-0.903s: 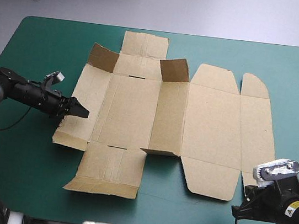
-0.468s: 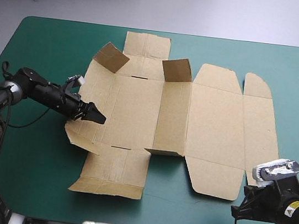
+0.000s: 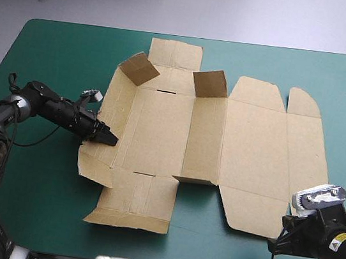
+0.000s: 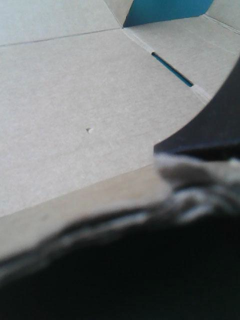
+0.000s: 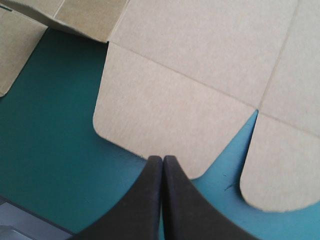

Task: Fold the box

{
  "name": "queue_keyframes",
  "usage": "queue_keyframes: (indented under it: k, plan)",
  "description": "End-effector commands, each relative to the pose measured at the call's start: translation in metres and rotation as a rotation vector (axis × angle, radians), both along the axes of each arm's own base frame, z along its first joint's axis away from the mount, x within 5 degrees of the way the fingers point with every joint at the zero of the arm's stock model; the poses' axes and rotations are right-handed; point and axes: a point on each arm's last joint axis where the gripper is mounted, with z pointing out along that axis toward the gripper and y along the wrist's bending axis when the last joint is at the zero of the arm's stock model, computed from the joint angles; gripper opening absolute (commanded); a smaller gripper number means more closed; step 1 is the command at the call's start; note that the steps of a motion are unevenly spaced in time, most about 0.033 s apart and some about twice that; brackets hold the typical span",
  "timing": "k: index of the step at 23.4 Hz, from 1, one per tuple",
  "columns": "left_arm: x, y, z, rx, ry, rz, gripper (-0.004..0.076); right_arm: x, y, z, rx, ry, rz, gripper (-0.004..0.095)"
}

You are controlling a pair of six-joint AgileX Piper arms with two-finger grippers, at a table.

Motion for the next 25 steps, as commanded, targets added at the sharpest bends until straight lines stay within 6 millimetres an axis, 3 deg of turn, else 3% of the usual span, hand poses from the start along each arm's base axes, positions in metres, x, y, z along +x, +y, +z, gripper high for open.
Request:
queue_keyframes:
  k: [1,9,14,18,20,22,25]
  plan:
    - [-0.014,-0.014,0.032,-0.101,-0.046,-0.146,-0.0008,0.004,0.001,0.009,0.021,-0.058,0.0,-0.0018]
    - [-0.015,-0.037,0.08,-0.032,-0.172,-0.215,-0.0008,0.004,0.001,0.009,0.007,-0.063,0.016,-0.0018]
    - [-0.015,-0.082,0.158,0.235,-0.42,-0.375,-0.0008,0.005,0.001,0.01,0.006,-0.088,0.019,-0.0018]
    - [-0.019,-0.105,0.194,0.422,-0.612,-0.496,-0.0008,0.007,0.001,0.019,0.007,-0.15,0.023,-0.0018]
    - [-0.031,-0.132,0.233,0.532,-0.82,-0.582,-0.0008,0.009,0.001,0.038,-0.001,-0.26,0.04,-0.0018]
    - [-0.044,-0.151,0.256,0.628,-1.001,-0.718,-0.0008,0.01,0.001,0.059,-0.006,-0.341,0.046,-0.0018]
    - [-0.061,-0.17,0.276,0.773,-1.15,-0.815,-0.0008,0.015,0.0,0.091,-0.019,-0.418,0.04,-0.0018]
